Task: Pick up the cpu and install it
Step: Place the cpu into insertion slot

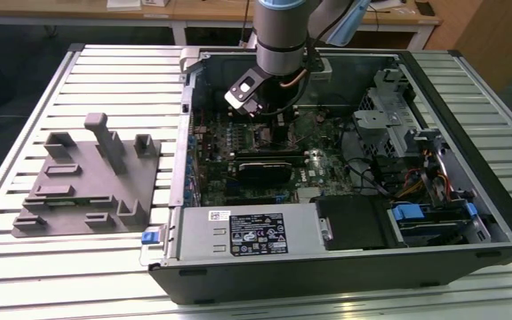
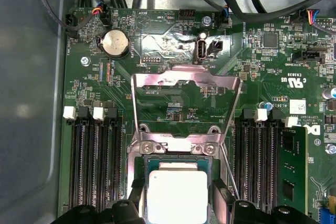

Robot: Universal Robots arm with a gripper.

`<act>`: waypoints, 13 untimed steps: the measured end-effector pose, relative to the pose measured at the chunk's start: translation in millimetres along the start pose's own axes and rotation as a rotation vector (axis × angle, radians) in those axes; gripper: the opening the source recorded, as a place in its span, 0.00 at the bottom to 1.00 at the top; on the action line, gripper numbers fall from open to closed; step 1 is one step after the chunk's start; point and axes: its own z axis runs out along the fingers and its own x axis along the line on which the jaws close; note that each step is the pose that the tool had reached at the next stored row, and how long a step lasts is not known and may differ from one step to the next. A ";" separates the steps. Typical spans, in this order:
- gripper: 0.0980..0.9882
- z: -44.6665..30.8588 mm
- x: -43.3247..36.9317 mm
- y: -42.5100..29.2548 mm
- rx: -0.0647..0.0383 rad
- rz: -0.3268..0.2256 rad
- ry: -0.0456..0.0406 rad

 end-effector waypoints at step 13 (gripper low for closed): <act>0.50 -14.3 0.0 0.6 0.000 0.000 0.0038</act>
